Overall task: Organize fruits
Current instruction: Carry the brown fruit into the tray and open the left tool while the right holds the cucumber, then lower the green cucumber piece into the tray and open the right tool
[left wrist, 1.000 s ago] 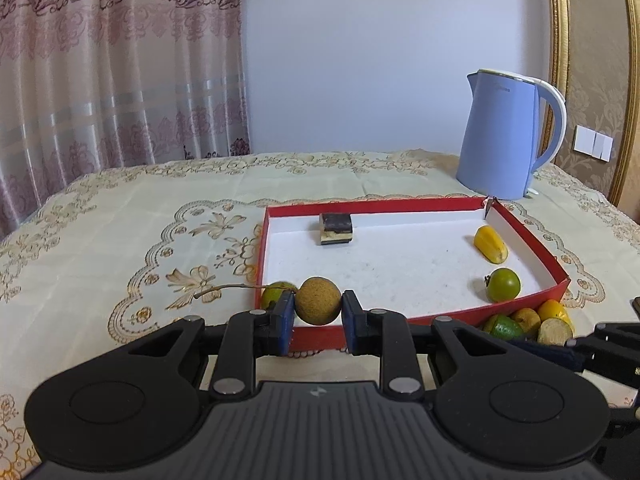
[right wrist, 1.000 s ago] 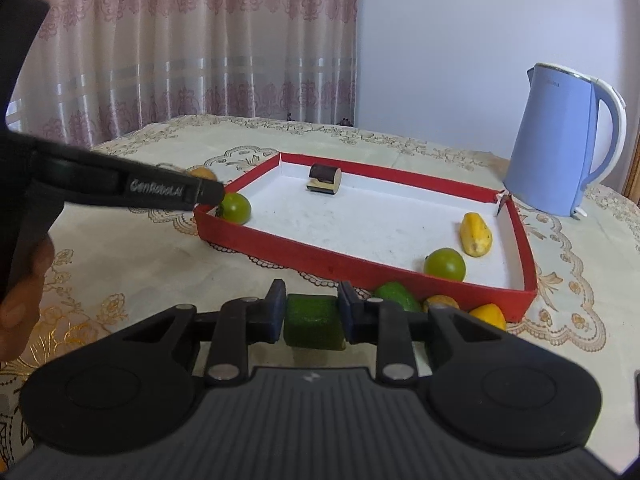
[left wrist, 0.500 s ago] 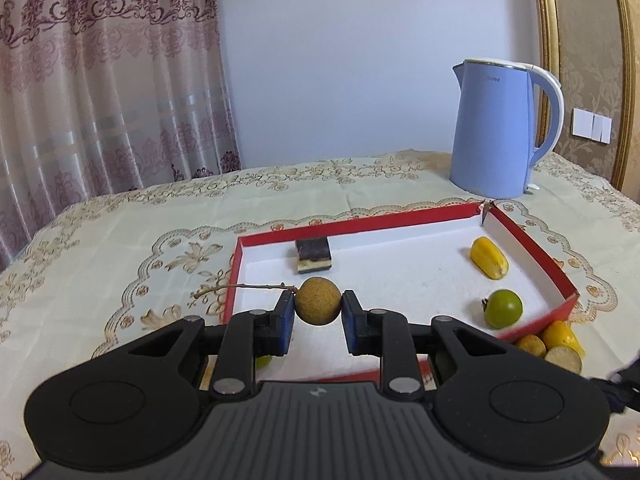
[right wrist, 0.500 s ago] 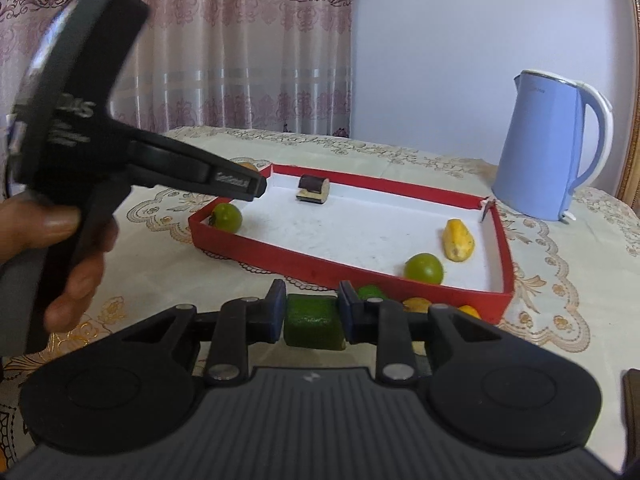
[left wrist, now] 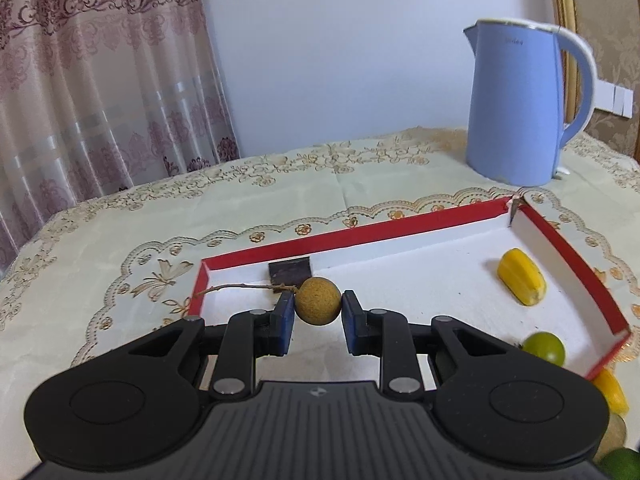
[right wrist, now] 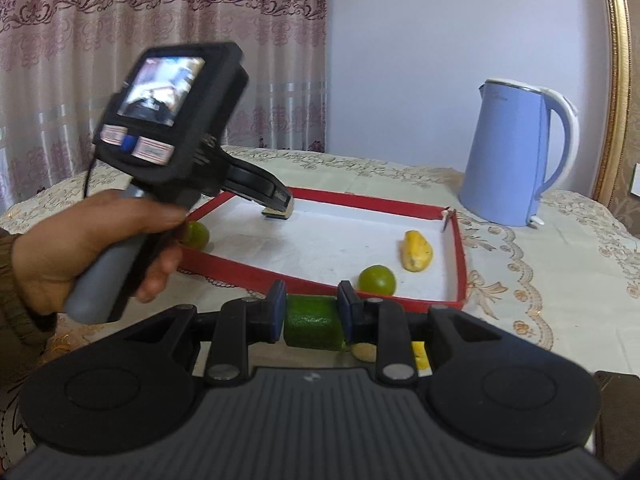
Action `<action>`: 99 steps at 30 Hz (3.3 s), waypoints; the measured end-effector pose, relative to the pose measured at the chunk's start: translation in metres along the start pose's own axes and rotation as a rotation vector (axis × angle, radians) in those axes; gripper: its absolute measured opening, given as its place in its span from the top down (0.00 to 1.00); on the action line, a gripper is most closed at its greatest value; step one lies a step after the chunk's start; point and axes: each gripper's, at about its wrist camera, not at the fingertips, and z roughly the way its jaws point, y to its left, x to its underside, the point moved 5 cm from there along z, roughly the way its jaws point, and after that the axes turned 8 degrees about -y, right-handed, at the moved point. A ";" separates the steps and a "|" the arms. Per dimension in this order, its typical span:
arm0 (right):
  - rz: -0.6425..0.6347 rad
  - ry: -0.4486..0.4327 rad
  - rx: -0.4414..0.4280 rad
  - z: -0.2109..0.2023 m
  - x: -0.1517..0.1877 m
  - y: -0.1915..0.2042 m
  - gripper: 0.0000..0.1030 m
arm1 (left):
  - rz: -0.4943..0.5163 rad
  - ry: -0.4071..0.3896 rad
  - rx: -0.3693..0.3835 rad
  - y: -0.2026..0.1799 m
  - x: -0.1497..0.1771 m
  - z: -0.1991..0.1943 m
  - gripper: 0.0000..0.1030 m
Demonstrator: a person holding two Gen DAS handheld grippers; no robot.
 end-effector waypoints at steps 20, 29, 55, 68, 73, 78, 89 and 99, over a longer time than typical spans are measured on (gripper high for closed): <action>-0.001 -0.039 0.048 0.007 -0.019 -0.022 0.74 | 0.003 0.078 -0.034 -0.014 -0.003 0.051 0.76; -0.005 -0.042 0.048 0.024 -0.027 -0.028 0.74 | -0.032 0.061 -0.059 -0.001 -0.008 0.041 0.35; 0.007 0.077 0.039 0.169 -0.068 -0.036 0.74 | -0.056 0.023 -0.192 0.056 0.020 -0.026 0.14; 0.033 0.167 0.100 0.213 -0.055 -0.048 0.74 | -0.086 0.051 -0.227 0.076 0.032 -0.027 0.14; 0.040 0.193 0.108 0.220 -0.050 -0.049 0.74 | -0.096 0.058 -0.233 0.079 0.033 -0.027 0.14; 0.045 0.211 0.108 0.222 -0.044 -0.049 0.72 | -0.102 0.063 -0.234 0.080 0.034 -0.027 0.14; 0.033 0.173 0.110 0.212 -0.055 -0.045 0.57 | -0.103 0.067 -0.241 0.080 0.034 -0.028 0.13; 0.003 0.036 0.164 0.151 -0.077 -0.042 0.00 | -0.089 0.058 -0.271 0.083 0.036 -0.042 0.07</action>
